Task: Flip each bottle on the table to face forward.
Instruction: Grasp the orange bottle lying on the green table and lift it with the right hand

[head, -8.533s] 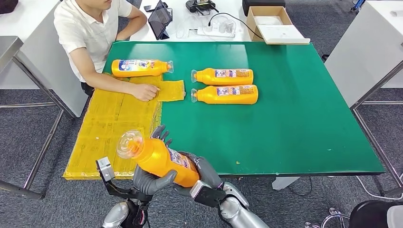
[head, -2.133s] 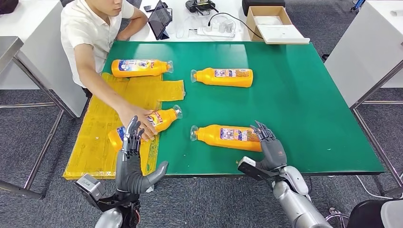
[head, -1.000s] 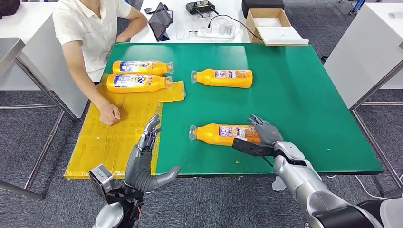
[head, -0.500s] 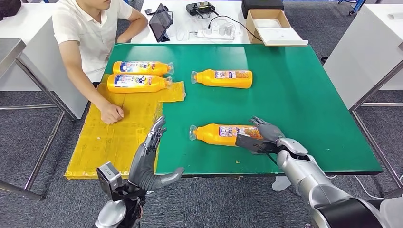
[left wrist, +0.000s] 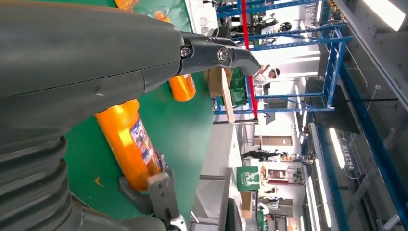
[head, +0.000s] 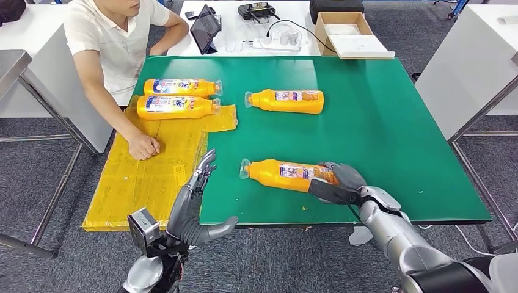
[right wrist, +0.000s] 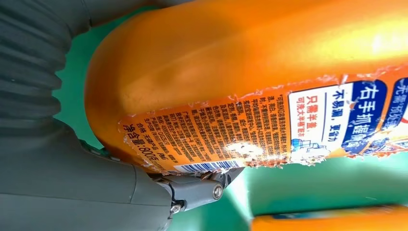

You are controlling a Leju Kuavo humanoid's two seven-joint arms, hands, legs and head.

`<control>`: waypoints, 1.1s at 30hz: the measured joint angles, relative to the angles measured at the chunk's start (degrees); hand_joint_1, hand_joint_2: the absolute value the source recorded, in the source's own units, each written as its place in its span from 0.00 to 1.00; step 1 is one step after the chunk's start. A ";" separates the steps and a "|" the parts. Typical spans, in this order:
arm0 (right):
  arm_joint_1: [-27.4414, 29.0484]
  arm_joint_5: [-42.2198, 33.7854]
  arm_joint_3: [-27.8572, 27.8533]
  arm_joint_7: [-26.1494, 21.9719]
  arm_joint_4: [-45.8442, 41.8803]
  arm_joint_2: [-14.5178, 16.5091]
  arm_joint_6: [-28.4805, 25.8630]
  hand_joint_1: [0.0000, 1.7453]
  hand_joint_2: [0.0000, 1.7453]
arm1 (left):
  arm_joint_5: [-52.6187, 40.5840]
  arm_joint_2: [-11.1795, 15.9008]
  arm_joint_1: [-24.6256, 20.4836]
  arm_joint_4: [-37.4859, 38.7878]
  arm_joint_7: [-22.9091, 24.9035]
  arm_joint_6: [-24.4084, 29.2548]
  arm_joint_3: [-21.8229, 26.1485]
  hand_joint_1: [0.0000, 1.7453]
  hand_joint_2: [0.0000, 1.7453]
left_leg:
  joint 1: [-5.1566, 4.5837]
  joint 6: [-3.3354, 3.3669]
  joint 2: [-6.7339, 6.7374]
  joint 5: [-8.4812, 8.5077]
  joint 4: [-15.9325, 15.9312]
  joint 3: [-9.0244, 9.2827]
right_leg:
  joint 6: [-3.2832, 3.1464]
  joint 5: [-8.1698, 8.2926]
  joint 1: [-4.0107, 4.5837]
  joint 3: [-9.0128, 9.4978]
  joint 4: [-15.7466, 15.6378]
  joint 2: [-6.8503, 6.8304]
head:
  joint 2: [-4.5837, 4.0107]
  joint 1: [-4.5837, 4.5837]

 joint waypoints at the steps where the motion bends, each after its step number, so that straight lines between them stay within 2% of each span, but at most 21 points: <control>1: 0.49 -0.60 -0.21 -0.83 -0.16 0.09 -0.54 1.00 1.00 | 0.06 0.03 0.04 0.00 -0.02 0.00 0.00 0.00 1.00 | 0.00 0.00 0.00 -0.01 0.00 0.00 | 0.00 0.00 0.00 0.00 0.00 0.00 | 0.00 0.00; 6: 2.75 -3.43 -1.83 -3.28 -1.28 0.97 -5.53 1.00 1.00 | 1.32 -0.03 0.44 -0.06 -0.04 1.46 0.02 0.00 1.00 | 0.00 0.00 0.00 -0.01 0.00 -0.03 | 0.00 0.00 0.00 -0.01 0.00 -0.01 | 0.00 0.01; 8: 4.07 -5.11 -2.91 -4.53 -2.13 1.55 -8.19 1.00 1.00 | 0.87 -0.35 0.98 -0.41 -0.48 4.75 0.15 0.00 1.00 | 0.00 0.00 0.00 0.00 0.00 -0.07 | 0.00 0.00 -0.01 -0.02 0.01 -0.01 | 0.00 0.00; 10: 5.67 -7.34 -4.29 -5.91 -3.50 2.27 -10.03 1.00 1.00 | -1.36 -0.98 1.86 -1.18 -1.87 10.29 0.56 0.00 1.00 | 0.00 0.01 -0.01 0.00 0.00 -0.11 | 0.00 0.00 -0.01 -0.05 0.02 -0.01 | 0.00 -0.01; 13: 8.17 -10.39 -6.37 -7.34 -6.44 3.48 -10.58 1.00 1.00 | -4.66 -1.71 3.17 -2.63 -4.17 17.70 1.15 0.00 1.00 | 0.00 0.01 -0.03 0.00 0.00 -0.19 | 0.00 0.00 0.00 -0.12 0.03 -0.01 | 0.01 0.00; 16: 12.01 -15.02 -8.22 -8.98 -11.59 5.19 -9.38 1.00 1.00 | -0.89 -2.38 5.23 -4.54 -5.34 19.91 1.87 0.00 1.00 | 0.02 0.00 -0.09 -0.01 0.00 -0.29 | 0.07 -0.06 0.00 -0.18 0.04 -0.02 | 0.00 0.01; 19: 17.80 -19.90 -9.37 -9.58 -19.71 7.34 -7.58 1.00 1.00 | 6.75 -2.73 8.35 -6.75 -4.48 16.76 2.83 0.00 1.00 | 0.03 -0.02 -0.18 -0.03 0.00 -0.42 | 0.12 -0.14 0.00 -0.31 0.04 -0.04 | 0.00 -0.01; 23: 23.63 -23.72 -9.44 -9.73 -28.52 9.32 -5.17 1.00 1.00 | 13.50 -2.48 11.04 -7.40 -1.74 8.41 3.10 0.00 1.00 | 0.04 -0.03 -0.33 -0.03 -0.01 -0.68 | 0.12 -0.17 -0.01 -0.55 0.04 -0.06 | -0.01 -0.01; 26: 25.72 -25.25 -9.36 -10.43 -32.58 10.22 -3.93 1.00 1.00 | 14.80 -2.20 11.65 -6.98 -1.27 4.55 3.02 0.00 1.00 | 0.02 -0.02 -0.33 -0.03 -0.01 -0.74 | 0.12 -0.16 -0.03 -0.59 0.04 -0.07 | 0.01 0.01; 33: 27.42 -26.50 -7.99 -11.17 -37.89 11.10 -1.06 1.00 1.00 | 16.18 -1.80 11.95 -5.79 -0.47 -0.22 2.42 0.00 1.00 | -0.02 -0.01 -0.32 -0.02 -0.01 -0.73 | 0.13 -0.15 -0.06 -0.60 0.04 -0.05 | 0.00 0.00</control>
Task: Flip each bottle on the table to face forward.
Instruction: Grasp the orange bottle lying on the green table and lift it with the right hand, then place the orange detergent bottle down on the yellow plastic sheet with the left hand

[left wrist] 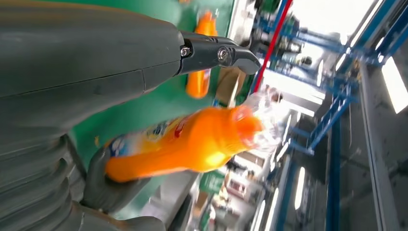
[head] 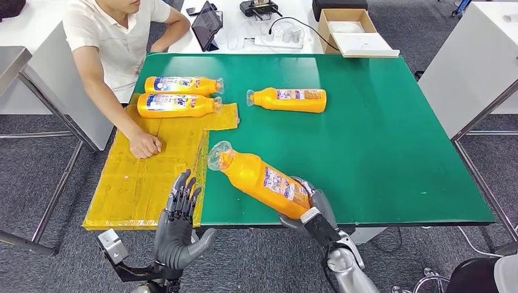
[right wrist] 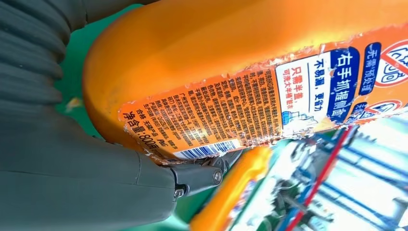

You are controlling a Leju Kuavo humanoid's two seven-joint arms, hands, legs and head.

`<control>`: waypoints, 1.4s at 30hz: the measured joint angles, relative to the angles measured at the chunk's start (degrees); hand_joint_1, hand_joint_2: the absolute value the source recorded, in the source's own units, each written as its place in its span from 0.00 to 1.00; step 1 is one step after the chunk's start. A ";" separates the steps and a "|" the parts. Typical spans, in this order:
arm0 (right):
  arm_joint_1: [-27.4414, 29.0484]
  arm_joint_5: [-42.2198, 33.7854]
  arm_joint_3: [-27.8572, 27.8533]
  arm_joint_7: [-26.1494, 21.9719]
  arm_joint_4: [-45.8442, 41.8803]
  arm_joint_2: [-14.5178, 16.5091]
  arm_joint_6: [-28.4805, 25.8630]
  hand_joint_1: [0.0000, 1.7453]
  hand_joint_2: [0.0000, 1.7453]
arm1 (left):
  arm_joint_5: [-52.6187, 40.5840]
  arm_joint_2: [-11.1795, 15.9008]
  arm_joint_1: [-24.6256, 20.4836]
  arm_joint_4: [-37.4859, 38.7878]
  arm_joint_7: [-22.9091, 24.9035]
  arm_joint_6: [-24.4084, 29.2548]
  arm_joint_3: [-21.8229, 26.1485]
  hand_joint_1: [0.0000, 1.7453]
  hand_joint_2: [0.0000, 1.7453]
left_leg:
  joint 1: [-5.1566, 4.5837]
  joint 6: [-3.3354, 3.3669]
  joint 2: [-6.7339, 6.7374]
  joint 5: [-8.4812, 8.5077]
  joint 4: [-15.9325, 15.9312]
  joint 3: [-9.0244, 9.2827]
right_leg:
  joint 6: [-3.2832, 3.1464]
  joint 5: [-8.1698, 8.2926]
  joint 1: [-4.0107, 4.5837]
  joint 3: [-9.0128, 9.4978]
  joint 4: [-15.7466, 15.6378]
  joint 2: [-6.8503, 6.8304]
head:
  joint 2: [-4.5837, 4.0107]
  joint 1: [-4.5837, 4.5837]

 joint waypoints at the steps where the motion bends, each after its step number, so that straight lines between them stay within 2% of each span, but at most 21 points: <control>1: 0.10 0.02 0.57 -0.09 -0.56 0.15 0.38 1.00 1.00 | 0.16 0.01 -0.02 0.17 0.04 -0.43 -0.11 0.00 1.00 | 0.00 0.00 0.01 0.00 0.00 0.00 | 0.00 0.00 0.00 -0.01 0.00 0.00 | 0.00 -0.01; 20: 1.25 1.55 11.36 -2.32 -2.98 2.37 2.20 1.00 1.00 | 0.14 -0.92 -1.69 2.61 1.74 0.41 -1.33 0.00 1.00 | 0.03 0.00 0.01 0.00 0.00 -0.04 | -0.01 0.00 0.02 -0.06 0.01 0.00 | 0.00 0.01; 28: 1.47 -0.27 16.58 -4.25 -3.40 3.13 4.10 1.00 1.00 | -0.27 -1.28 -3.04 3.51 0.89 -3.09 -2.60 0.01 1.00 | 0.03 -0.01 0.02 0.00 0.00 -0.04 | -0.01 0.00 0.02 -0.08 0.01 0.01 | 0.01 -0.01; 32: 1.41 -1.08 17.74 -4.66 -2.64 3.39 4.35 1.00 1.00 | -1.07 -1.28 -3.21 3.79 -0.18 -4.77 -3.01 0.99 1.00 | 0.03 -0.01 0.01 0.00 0.00 -0.05 | -0.01 0.00 0.02 -0.08 0.01 0.00 | 0.01 0.01; 38: 0.95 -1.73 18.52 -4.81 -1.00 3.61 4.67 0.97 1.00 | -1.08 -1.28 -3.37 4.54 -1.01 -6.40 -2.91 1.00 1.00 | 0.03 0.00 0.01 0.00 0.00 -0.04 | -0.01 0.00 0.02 -0.08 0.01 0.01 | -0.01 0.01; 41: 0.76 -1.96 18.63 -4.81 -0.50 3.65 4.79 0.84 1.00 | -0.59 -1.28 -3.47 4.92 -1.31 -7.07 -2.79 1.00 1.00 | 0.03 0.00 0.01 0.00 0.00 -0.04 | -0.01 0.00 0.02 -0.09 0.01 0.01 | -0.01 0.01; 42: 0.70 -2.04 18.65 -4.81 -0.37 3.66 4.87 0.69 1.00 | -0.17 -1.28 -3.51 5.04 -1.47 -7.59 -2.74 1.00 1.00 | 0.03 0.00 0.01 0.00 0.00 -0.04 | -0.01 0.00 0.02 -0.09 0.01 0.01 | -0.01 0.01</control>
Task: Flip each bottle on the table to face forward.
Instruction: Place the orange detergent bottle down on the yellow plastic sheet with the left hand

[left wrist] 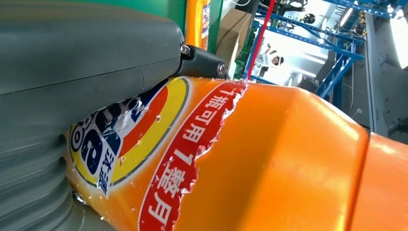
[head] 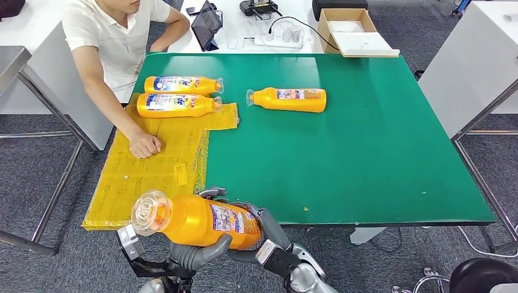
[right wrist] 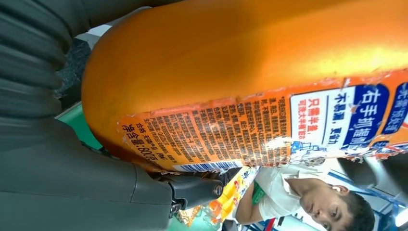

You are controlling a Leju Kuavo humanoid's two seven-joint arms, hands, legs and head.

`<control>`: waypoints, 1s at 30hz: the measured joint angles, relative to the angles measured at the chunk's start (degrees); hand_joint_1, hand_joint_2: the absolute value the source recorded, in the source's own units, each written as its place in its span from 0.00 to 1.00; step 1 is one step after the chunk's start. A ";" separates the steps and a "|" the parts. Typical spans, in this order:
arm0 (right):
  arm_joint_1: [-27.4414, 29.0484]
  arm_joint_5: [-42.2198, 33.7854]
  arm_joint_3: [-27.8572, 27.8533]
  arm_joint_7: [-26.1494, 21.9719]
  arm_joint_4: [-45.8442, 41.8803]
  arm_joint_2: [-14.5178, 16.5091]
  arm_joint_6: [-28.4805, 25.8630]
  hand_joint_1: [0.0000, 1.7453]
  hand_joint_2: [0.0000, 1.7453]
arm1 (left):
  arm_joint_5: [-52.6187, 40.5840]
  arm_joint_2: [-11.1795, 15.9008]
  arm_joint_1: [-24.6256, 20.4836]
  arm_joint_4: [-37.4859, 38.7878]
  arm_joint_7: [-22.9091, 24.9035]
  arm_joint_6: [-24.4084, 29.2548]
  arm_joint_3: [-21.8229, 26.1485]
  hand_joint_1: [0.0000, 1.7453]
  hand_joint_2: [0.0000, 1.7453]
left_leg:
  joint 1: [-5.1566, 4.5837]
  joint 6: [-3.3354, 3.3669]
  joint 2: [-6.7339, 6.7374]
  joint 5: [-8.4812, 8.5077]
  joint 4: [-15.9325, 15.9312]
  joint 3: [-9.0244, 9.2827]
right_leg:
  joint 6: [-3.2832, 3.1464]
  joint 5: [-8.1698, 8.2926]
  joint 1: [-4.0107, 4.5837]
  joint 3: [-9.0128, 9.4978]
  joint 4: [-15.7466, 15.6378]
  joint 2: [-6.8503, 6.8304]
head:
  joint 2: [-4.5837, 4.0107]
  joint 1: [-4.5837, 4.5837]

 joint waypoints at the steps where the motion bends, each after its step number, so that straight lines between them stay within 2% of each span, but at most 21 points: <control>1: -0.06 -0.06 0.02 0.01 0.13 0.00 0.09 0.49 1.00 | 0.48 0.00 -0.04 0.14 -0.14 -0.61 0.10 1.00 1.00 | 0.00 0.00 0.00 0.00 0.00 0.00 | 0.00 0.00 0.00 0.00 0.00 0.00 | 0.01 -0.01; 3: -0.19 -0.09 0.09 0.03 0.42 0.00 0.35 0.10 1.00 | 1.23 0.00 -0.17 0.45 -0.34 -1.77 0.34 1.00 1.00 | 0.00 0.00 0.00 0.00 0.00 0.00 | 0.00 0.00 0.00 -0.01 0.00 0.00 | 0.00 -0.01; 4: -0.23 -0.07 0.19 0.07 0.62 -0.02 0.53 0.03 0.75 | 1.39 0.00 -0.25 0.61 -0.39 -2.23 0.48 1.00 1.00 | 0.00 0.00 0.00 0.00 0.00 0.00 | 0.00 0.00 0.00 -0.01 0.00 0.00 | 0.01 -0.01; 5: -0.25 -0.03 0.29 0.10 0.85 -0.07 0.77 0.00 0.50 | 1.42 0.01 -0.31 0.73 -0.46 -2.65 0.59 1.00 1.00 | 0.00 0.00 0.00 0.00 0.00 0.00 | 0.00 0.00 0.00 -0.01 0.00 0.00 | 0.00 -0.01; 7: -0.25 0.04 0.43 0.18 1.39 -0.27 1.16 0.00 0.00 | 1.41 0.02 -0.37 0.89 -0.63 -3.63 0.82 1.00 1.00 | 0.00 0.00 0.00 0.00 0.00 0.00 | 0.00 0.00 0.00 -0.01 0.00 0.00 | 0.00 -0.01; 13: 0.24 0.86 0.37 0.20 2.26 -0.93 0.81 0.00 0.00 | 0.26 0.21 -0.32 1.24 -0.93 -5.37 1.28 1.00 1.00 | -0.01 0.00 0.00 0.00 0.00 0.00 | 0.00 0.00 -0.01 -0.01 -0.01 0.00 | 0.01 0.01; 20: 3.64 2.49 0.26 0.31 1.01 -1.36 -2.75 0.00 0.00 | -3.59 1.20 -0.16 1.69 -0.56 -4.12 3.02 1.00 1.00 | 0.01 -0.01 0.00 -0.01 0.00 -0.01 | -0.01 -0.01 0.01 -0.02 0.00 0.00 | 0.01 -0.01; 30: 10.40 7.02 -1.30 -0.42 -9.62 -3.54 -20.83 0.00 0.00 | -24.37 3.56 -0.15 1.82 1.79 8.33 6.54 1.00 1.00 | 0.00 -0.01 -0.01 0.00 0.00 -0.02 | -0.01 -0.01 -0.01 -0.01 0.00 0.00 | 0.00 0.01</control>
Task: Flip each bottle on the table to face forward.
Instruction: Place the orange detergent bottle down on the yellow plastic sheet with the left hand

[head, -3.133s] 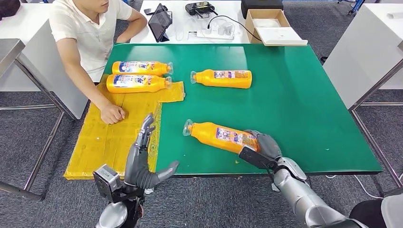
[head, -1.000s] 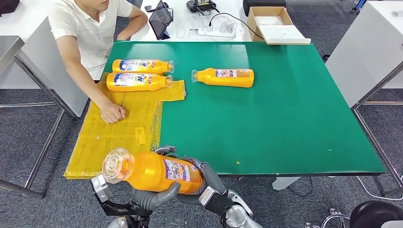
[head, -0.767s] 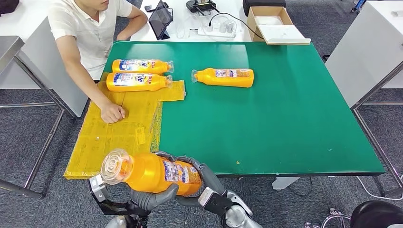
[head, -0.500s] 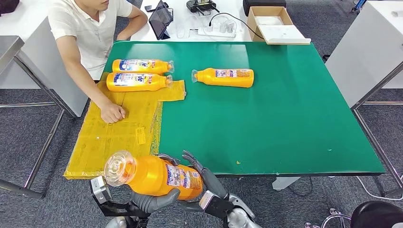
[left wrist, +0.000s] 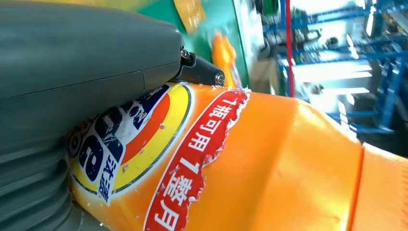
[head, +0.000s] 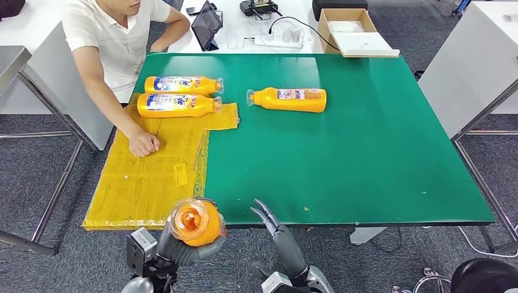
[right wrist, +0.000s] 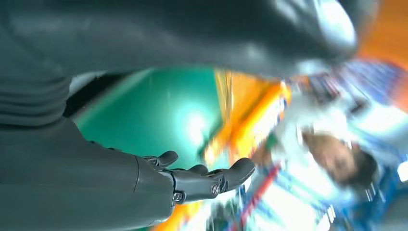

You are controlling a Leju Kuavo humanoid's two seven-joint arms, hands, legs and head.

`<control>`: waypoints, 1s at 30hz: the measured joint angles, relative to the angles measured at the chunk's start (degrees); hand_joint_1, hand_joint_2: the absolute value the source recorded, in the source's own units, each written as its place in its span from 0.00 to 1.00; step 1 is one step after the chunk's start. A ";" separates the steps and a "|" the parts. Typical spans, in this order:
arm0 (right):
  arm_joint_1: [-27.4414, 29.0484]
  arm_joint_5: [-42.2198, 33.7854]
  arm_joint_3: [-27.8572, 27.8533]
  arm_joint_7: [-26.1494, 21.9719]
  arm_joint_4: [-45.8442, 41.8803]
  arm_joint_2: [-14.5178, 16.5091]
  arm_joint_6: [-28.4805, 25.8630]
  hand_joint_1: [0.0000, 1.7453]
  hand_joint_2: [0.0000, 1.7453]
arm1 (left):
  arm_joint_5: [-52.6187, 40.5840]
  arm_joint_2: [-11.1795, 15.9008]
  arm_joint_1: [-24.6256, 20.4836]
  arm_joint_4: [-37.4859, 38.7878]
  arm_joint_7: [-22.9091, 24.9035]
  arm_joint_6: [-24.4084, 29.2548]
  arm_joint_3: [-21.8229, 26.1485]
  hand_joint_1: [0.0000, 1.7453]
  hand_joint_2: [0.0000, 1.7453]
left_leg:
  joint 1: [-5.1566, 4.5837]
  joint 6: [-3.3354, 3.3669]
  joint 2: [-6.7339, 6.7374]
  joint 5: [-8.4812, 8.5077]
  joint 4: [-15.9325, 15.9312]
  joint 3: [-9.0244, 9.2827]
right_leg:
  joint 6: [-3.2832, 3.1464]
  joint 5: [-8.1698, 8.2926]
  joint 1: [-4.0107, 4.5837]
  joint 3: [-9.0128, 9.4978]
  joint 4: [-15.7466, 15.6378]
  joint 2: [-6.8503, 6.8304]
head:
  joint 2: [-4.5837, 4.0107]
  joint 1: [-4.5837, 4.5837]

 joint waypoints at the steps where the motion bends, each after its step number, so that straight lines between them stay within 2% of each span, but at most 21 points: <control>1: 0.59 0.61 -0.39 0.00 -1.46 -0.30 -2.69 0.00 0.00 | -2.86 0.21 0.01 -0.04 0.30 2.07 0.24 1.00 1.00 | 0.00 0.00 -0.01 0.00 0.00 0.00 | 0.00 0.00 0.00 0.00 0.00 0.00 | 0.01 0.00; 4: 2.21 2.19 -2.65 0.00 -6.49 -1.15 -10.68 0.00 0.00 | -11.89 0.95 0.11 -0.72 1.48 9.11 1.01 1.00 1.00 | -0.01 0.00 0.00 0.00 0.00 -0.01 | 0.00 0.00 0.00 0.00 0.00 0.00 | 0.01 0.00; 7: 3.64 1.57 -6.34 0.00 -11.68 -1.37 -15.56 0.00 0.00 | -19.40 1.82 0.46 -2.26 3.01 15.16 1.90 1.00 1.00 | 0.00 0.00 0.00 0.00 0.00 0.00 | 0.00 0.00 0.00 0.00 0.00 0.00 | 0.00 -0.01; 13: 4.45 -2.00 -12.57 0.00 -18.30 -0.10 -17.26 0.00 0.00 | -34.89 2.93 -0.28 -3.35 7.14 24.66 2.50 1.00 1.00 | 0.00 0.00 0.01 0.01 0.00 0.02 | 0.00 0.00 0.01 0.00 0.00 0.00 | -0.01 0.00; 20: 4.15 -3.23 -14.05 0.00 -19.84 1.47 -16.16 0.00 0.00 | -45.39 3.17 -5.61 0.05 11.79 29.60 2.48 1.00 1.00 | 0.00 0.01 -0.01 0.03 0.00 0.03 | 0.00 0.02 0.01 0.03 0.02 0.00 | 0.01 0.00; 24: 3.87 -3.24 -14.05 0.00 -19.84 2.04 -16.03 0.00 0.00 | -46.36 3.16 -8.30 2.67 12.50 29.81 2.46 1.00 1.00 | 0.00 0.00 0.01 0.04 0.00 0.03 | 0.01 0.03 0.00 0.03 0.02 0.00 | 0.01 -0.01; 30: 3.76 -3.36 -14.08 0.00 -19.84 2.14 -15.94 0.00 0.00 | -46.39 3.15 -9.27 4.37 12.59 30.14 2.46 1.00 1.00 | 0.00 0.00 0.01 0.03 0.00 0.00 | 0.01 0.02 0.00 0.00 0.02 0.00 | 0.00 -0.01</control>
